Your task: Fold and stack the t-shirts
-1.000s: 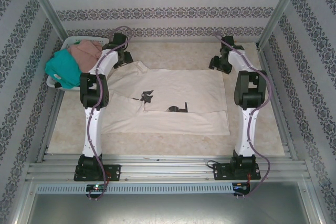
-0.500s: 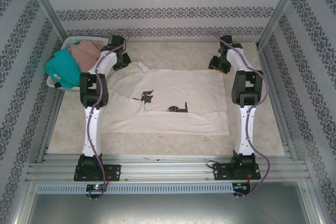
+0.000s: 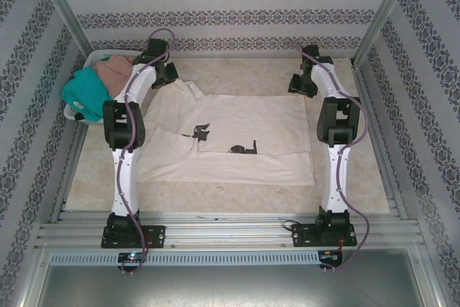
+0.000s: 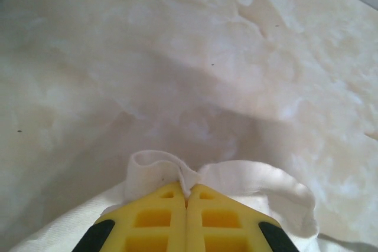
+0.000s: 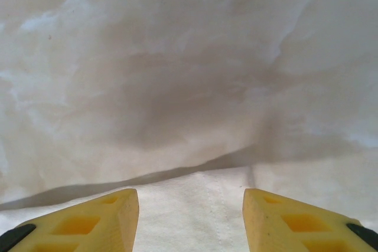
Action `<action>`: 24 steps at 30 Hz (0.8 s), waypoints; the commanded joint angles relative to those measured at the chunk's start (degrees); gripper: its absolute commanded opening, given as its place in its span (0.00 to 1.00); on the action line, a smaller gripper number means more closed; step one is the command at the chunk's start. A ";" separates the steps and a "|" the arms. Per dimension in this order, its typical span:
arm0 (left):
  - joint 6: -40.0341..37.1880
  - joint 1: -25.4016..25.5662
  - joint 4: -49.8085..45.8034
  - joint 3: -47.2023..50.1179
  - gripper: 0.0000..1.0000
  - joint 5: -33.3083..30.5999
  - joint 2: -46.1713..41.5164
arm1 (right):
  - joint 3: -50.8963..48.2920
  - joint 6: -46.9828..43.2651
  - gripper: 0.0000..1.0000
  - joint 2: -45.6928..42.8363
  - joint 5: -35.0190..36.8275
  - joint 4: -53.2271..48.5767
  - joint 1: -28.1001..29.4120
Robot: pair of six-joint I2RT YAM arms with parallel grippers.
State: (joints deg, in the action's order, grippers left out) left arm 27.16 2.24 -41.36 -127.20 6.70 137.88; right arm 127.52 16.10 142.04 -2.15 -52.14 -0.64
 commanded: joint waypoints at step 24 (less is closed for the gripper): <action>-4.74 -0.31 -4.11 2.43 0.03 3.07 -8.21 | 8.44 -2.33 0.19 3.86 1.66 -6.96 -1.20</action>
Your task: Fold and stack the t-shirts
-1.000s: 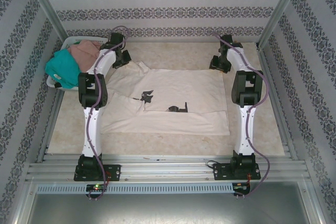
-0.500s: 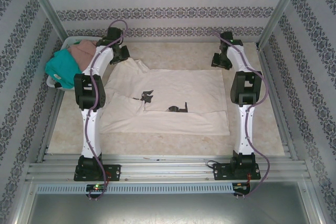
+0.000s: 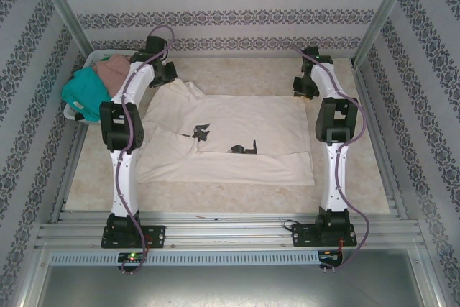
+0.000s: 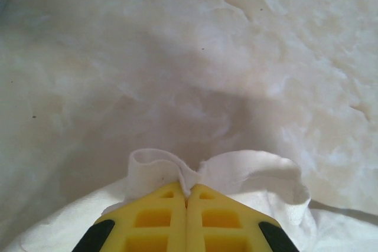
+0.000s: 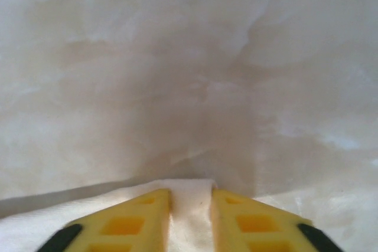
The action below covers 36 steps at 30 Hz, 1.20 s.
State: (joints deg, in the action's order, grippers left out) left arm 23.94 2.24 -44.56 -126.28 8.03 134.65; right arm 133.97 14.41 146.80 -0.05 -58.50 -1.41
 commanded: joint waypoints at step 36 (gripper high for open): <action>2.44 -4.11 22.96 75.71 0.00 2.23 -53.35 | -68.96 0.73 0.00 -46.61 -9.54 26.06 -2.99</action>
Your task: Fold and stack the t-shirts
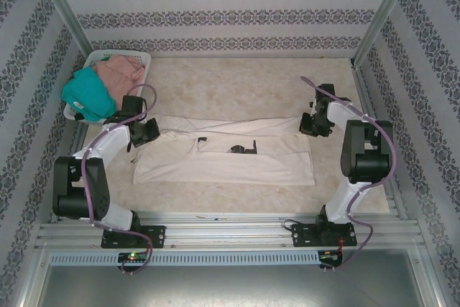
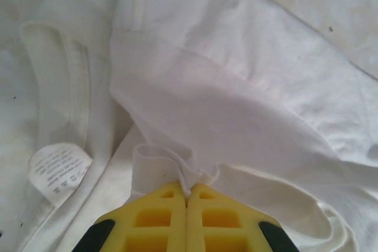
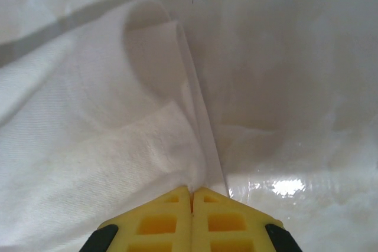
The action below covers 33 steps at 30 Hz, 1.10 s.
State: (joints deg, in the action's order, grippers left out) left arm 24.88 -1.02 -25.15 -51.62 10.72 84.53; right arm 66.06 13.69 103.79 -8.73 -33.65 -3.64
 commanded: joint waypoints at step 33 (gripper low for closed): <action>2.09 -1.00 5.52 14.84 0.00 -5.74 -8.46 | -14.88 5.44 0.08 -16.50 9.28 -2.15 2.22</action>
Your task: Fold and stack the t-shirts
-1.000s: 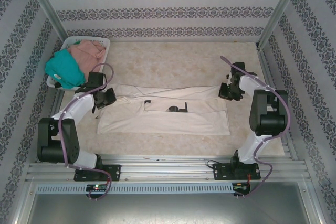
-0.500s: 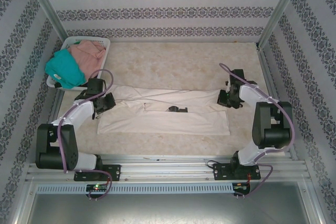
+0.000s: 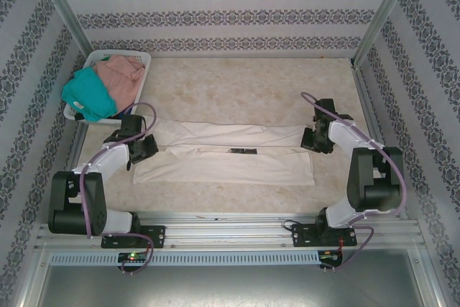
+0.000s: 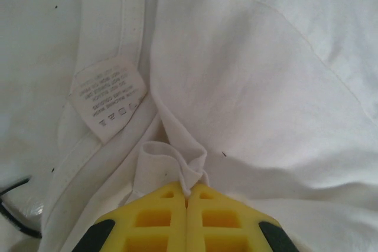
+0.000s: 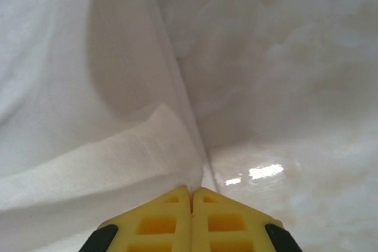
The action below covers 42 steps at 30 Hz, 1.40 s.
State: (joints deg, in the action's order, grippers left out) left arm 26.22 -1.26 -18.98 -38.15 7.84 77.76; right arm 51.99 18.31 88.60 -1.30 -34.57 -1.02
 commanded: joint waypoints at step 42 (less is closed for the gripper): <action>0.27 5.99 4.70 -29.69 0.46 11.25 30.66 | 21.67 3.14 0.60 22.10 -0.69 -2.85 2.17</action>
State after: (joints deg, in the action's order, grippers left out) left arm 28.93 4.45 -13.96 -64.01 18.02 105.51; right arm 70.83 22.35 108.68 -1.13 -35.53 1.10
